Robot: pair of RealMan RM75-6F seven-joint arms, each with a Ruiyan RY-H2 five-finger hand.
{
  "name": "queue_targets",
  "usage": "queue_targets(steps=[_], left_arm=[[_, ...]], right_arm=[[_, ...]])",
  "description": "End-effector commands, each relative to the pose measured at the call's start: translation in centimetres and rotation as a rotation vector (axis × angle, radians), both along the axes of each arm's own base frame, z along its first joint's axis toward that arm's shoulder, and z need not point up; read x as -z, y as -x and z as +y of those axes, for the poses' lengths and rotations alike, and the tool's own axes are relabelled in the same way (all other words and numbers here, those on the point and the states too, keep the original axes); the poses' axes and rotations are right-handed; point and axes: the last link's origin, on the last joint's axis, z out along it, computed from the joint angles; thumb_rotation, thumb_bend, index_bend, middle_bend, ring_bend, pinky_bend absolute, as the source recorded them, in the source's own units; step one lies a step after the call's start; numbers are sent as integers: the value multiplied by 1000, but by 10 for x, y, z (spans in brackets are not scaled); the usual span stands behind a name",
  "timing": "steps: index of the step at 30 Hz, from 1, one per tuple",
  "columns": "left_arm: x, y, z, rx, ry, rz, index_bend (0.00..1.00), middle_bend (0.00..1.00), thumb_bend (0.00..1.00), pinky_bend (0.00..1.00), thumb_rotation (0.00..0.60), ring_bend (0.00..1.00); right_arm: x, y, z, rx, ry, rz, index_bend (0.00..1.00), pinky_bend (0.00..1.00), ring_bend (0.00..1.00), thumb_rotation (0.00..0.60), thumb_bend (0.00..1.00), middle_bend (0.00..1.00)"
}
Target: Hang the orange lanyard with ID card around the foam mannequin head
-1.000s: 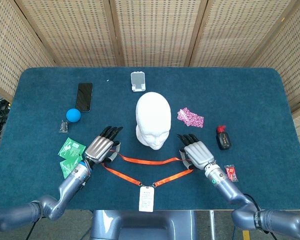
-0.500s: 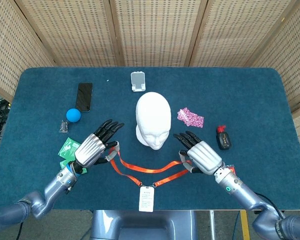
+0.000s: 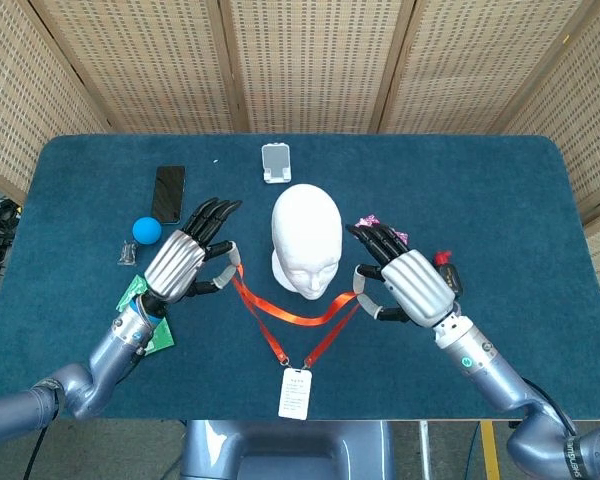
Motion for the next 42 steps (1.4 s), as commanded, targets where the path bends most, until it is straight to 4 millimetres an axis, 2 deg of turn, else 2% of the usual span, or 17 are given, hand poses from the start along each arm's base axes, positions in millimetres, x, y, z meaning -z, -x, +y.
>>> queue_targets(steps=[1, 19, 26, 32, 37, 38, 40, 41, 42], left_arm=[[-11, -13, 13, -18, -16, 3, 828, 0, 446, 0, 600, 0], [-25, -33, 56, -170, -10, -89, 831, 0, 447, 0, 600, 0], [-28, -35, 81, -278, -29, -57, 825, 0, 446, 0, 600, 0], [-19, -28, 101, -399, -32, -49, 815, 0, 446, 0, 600, 0], [-13, -21, 111, -448, -36, -51, 791, 0, 447, 0, 600, 0], [-11, -19, 112, -455, -32, -46, 734, 0, 446, 0, 600, 0], [-8, -14, 114, -474, -2, -26, 426, 0, 433, 0, 600, 0], [-6, -11, 115, -487, 13, -11, 204, 0, 376, 0, 600, 0], [-7, -8, 116, -503, 18, 5, 46, 0, 291, 0, 600, 0]], right_arm=[[-10, -15, -9, 27, -11, -69, 708, 0, 0, 600, 724, 74], [-28, -54, -53, 136, -20, -222, 708, 0, 0, 600, 724, 84], [-36, -63, -91, 277, -24, -306, 708, 0, 0, 600, 723, 84], [-37, -60, -132, 444, -15, -384, 708, 0, 0, 600, 724, 86], [-35, -58, -151, 519, -14, -408, 708, 0, 0, 600, 724, 87], [-34, -56, -154, 530, -13, -405, 704, 0, 0, 600, 724, 87], [-31, -51, -159, 550, -12, -387, 616, 0, 0, 600, 698, 78], [-29, -49, -160, 558, -19, -372, 498, 0, 0, 600, 641, 65], [-28, -44, -161, 567, -24, -349, 359, 0, 0, 600, 547, 48]])
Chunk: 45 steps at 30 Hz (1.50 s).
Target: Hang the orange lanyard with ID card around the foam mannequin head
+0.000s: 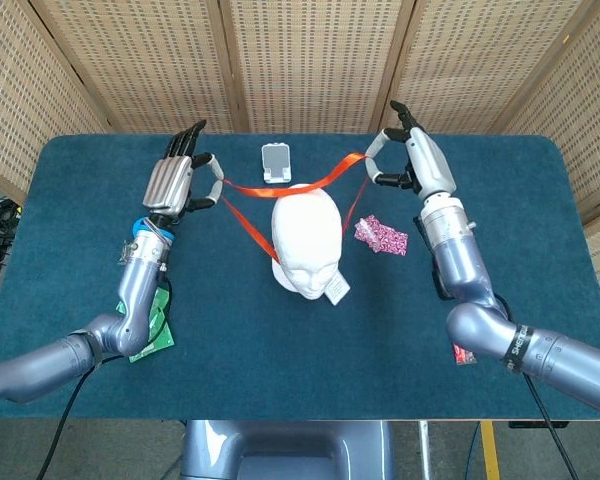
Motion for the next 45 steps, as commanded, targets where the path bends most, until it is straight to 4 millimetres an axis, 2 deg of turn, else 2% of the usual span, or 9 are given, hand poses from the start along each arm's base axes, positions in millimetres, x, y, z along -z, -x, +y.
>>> queue_targets(steps=[1, 6, 16, 18, 20, 23, 27, 37, 45], left_arm=[[3, 7, 3, -41, 43, 26, 2, 0, 220, 0, 600, 0], [-4, 7, 1, -34, 23, -5, 0, 0, 4, 0, 600, 0], [-33, 19, -17, 31, -50, -27, 0, 0, 0, 0, 600, 0], [-46, 35, -28, 37, -76, 22, 0, 0, 0, 0, 600, 0], [-50, 42, -34, 37, -81, 38, 0, 0, 0, 0, 600, 0], [-65, 75, -55, -9, -115, 146, 0, 0, 0, 0, 600, 0], [-78, 104, -82, -85, -128, 241, 0, 0, 0, 0, 600, 0], [-108, 154, -160, -219, -189, 358, 0, 0, 0, 0, 600, 0], [-100, 173, -195, -275, -131, 342, 0, 0, 0, 0, 600, 0]], right_arm=[[7, 5, -5, 12, -35, 40, 276, 0, 0, 600, 474, 39], [8, 16, -7, 20, -1, 111, 73, 0, 0, 600, 168, 21], [-12, 35, 5, 9, 89, 167, 70, 0, 0, 600, 141, 43], [-25, 45, 14, 3, 140, 210, 100, 0, 27, 600, 175, 168], [-30, 50, 18, -1, 164, 238, 126, 89, 202, 600, 269, 372], [-41, 75, 33, 18, 201, 359, 129, 518, 563, 600, 457, 654], [-44, 103, 57, 37, 184, 471, 122, 846, 721, 600, 628, 770], [-31, 170, 125, 82, 6, 672, 138, 944, 770, 600, 743, 801], [5, 189, 168, -58, -159, 746, 169, 945, 771, 600, 749, 802]])
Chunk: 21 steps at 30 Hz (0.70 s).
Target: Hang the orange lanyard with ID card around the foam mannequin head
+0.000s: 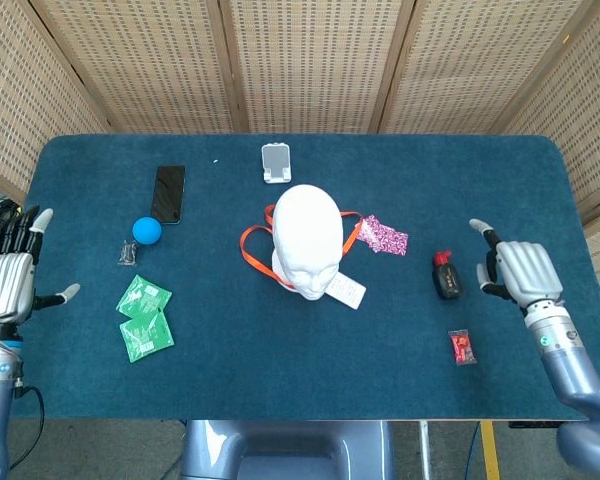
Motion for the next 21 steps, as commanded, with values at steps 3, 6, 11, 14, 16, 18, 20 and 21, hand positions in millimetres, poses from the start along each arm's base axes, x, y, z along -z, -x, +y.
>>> queue_targets(steps=[3, 6, 11, 14, 16, 18, 20, 21], left_arm=[[0, 3, -7, -5, 8, -2, 0, 0, 0, 0, 600, 0], [2, 4, -7, -6, 20, -16, 0, 0, 0, 0, 600, 0], [3, 7, -4, -10, 26, -10, 0, 0, 0, 0, 600, 0], [3, 8, -3, -11, 31, -8, 0, 0, 0, 0, 600, 0], [4, 9, -2, -12, 35, -7, 0, 0, 0, 0, 600, 0], [4, 9, -2, -16, 38, -9, 0, 0, 0, 0, 600, 0], [4, 10, -1, -18, 40, -8, 0, 0, 0, 0, 600, 0], [5, 10, -1, -18, 41, -8, 0, 0, 0, 0, 600, 0]], right_arm=[[40, 10, 30, -85, -182, 55, 173, 945, 771, 600, 749, 802], [56, 5, 32, -120, -229, 59, 180, 945, 771, 600, 750, 802], [87, -7, 28, -162, -299, 78, 184, 945, 771, 600, 752, 802], [116, -17, 19, -171, -337, 84, 184, 945, 771, 600, 752, 802], [127, -23, 16, -176, -347, 93, 184, 945, 771, 600, 752, 802], [138, -29, 12, -181, -357, 100, 184, 945, 771, 600, 752, 802], [148, -35, 10, -180, -365, 101, 184, 945, 771, 600, 752, 802], [152, -37, 9, -181, -368, 102, 184, 945, 771, 600, 752, 802]])
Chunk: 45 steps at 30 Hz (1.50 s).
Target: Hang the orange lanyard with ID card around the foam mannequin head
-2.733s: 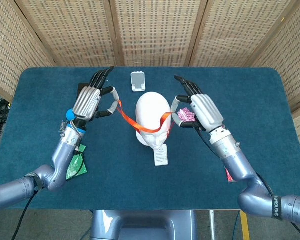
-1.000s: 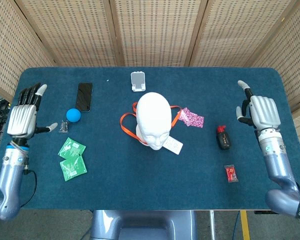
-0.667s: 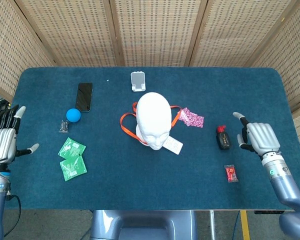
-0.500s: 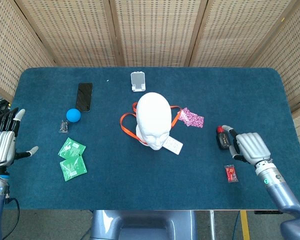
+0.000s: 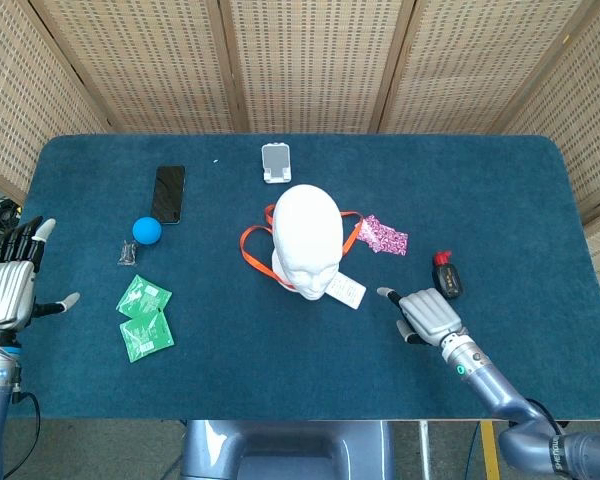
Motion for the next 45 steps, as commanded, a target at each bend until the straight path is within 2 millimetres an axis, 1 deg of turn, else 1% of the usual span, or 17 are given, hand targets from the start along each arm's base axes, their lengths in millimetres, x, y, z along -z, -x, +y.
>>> queue_targets(steps=[1, 5, 11, 16, 22, 29, 32, 38, 40, 45], left_arm=[[1, 0, 0, -1, 4, -1, 0, 0, 0, 0, 600, 0], [2, 1, 1, -3, 8, -1, 0, 0, 0, 0, 600, 0], [2, 1, 1, -4, 6, -4, 0, 0, 0, 0, 600, 0], [1, 2, 2, -9, 8, -8, 0, 0, 0, 0, 600, 0], [2, 2, 2, -9, 12, -6, 0, 0, 0, 0, 600, 0], [3, 1, 2, -7, 14, -7, 0, 0, 0, 0, 600, 0], [4, 1, 1, -8, 16, -7, 0, 0, 0, 0, 600, 0], [4, 1, 1, -7, 17, -6, 0, 0, 0, 0, 600, 0], [5, 0, 1, -5, 18, -7, 0, 0, 0, 0, 600, 0], [5, 0, 0, -5, 18, -7, 0, 0, 0, 0, 600, 0]], right_arm=[[18, -12, -8, -7, -16, 10, 184, 945, 771, 600, 753, 802], [34, -18, -11, 8, -31, 19, 184, 945, 771, 600, 752, 802], [48, -21, -17, 34, -29, 26, 184, 945, 772, 600, 752, 802], [53, -19, -15, 40, -61, 57, 196, 945, 771, 600, 753, 802], [50, -18, -7, 36, -117, 90, 224, 945, 771, 600, 756, 804], [45, -15, 7, 25, -189, 148, 226, 945, 771, 600, 757, 804], [41, -16, 17, 5, -224, 171, 228, 945, 771, 600, 757, 804], [32, -21, 40, -42, -305, 219, 239, 945, 771, 600, 760, 804], [29, -24, 51, -69, -342, 233, 239, 945, 771, 600, 761, 804], [27, -29, 71, -127, -410, 255, 243, 945, 772, 600, 763, 804]])
